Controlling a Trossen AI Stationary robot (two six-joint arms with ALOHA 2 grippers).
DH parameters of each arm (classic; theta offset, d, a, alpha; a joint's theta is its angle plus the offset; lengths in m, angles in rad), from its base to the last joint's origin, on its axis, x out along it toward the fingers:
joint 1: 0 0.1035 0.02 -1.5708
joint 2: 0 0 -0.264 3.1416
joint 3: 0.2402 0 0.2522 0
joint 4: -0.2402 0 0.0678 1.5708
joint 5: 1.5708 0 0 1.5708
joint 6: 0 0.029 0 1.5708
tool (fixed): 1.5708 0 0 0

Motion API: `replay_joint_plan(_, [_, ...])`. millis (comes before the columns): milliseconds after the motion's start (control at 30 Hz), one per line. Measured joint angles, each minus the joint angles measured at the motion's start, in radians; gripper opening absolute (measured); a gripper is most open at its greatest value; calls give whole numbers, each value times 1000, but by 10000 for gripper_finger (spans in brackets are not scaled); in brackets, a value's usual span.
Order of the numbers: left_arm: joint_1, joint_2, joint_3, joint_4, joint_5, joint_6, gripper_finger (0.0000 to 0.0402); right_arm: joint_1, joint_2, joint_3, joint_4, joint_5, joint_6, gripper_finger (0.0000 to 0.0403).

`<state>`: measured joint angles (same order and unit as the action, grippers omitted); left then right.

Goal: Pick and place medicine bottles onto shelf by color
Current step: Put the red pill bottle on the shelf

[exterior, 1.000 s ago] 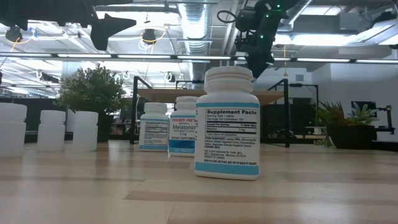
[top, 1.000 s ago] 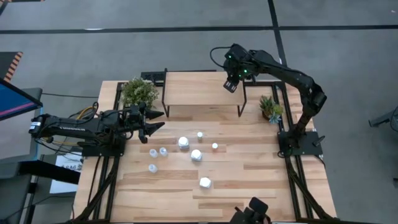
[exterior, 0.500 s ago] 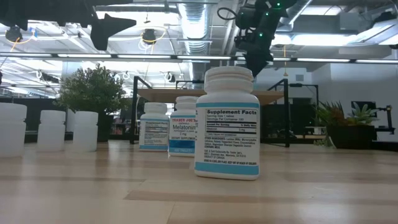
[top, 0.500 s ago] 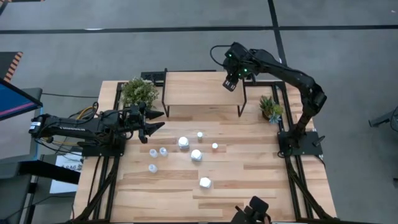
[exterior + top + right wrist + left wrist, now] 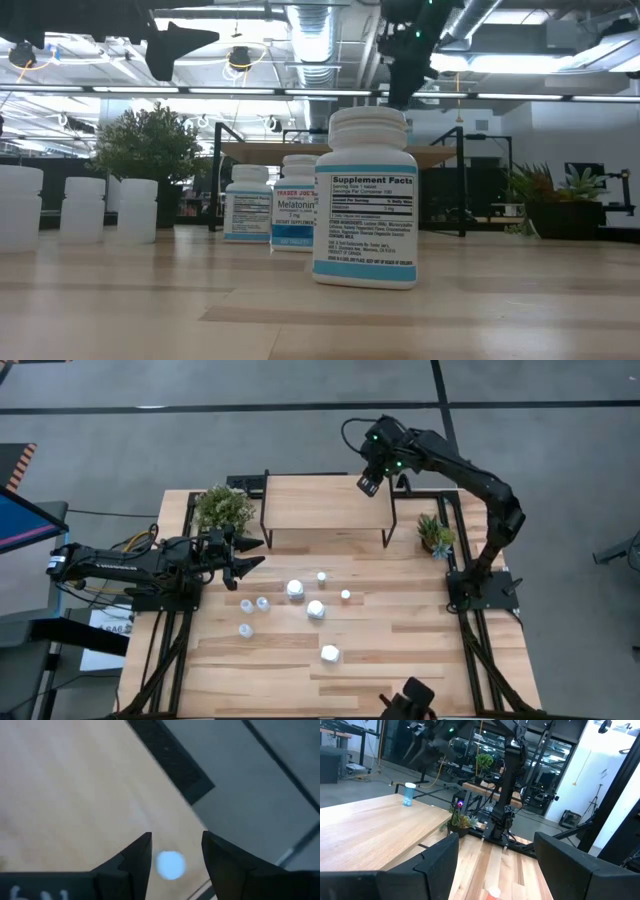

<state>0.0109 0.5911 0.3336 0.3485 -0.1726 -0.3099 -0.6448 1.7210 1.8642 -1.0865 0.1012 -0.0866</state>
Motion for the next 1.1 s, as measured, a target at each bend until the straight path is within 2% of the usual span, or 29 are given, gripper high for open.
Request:
replay_joint_plan(200, [0,0,0,0,0,0,245,57,0,68,-88,-57,9,187])
replay_joint_plan(367, [0,0,0,0,0,0,245,116,-18,93,-227,-106,11,187])
replay_joint_plan(667, [0,0,0,0,0,0,245,241,-169,93,-429,-161,70,176])
replay_joint_plan(867, [0,0,0,0,0,0,245,379,-293,93,-438,-162,228,176])
replay_joint_plan(1100, [0,0,0,0,0,0,245,569,-351,93,-440,-72,296,174])
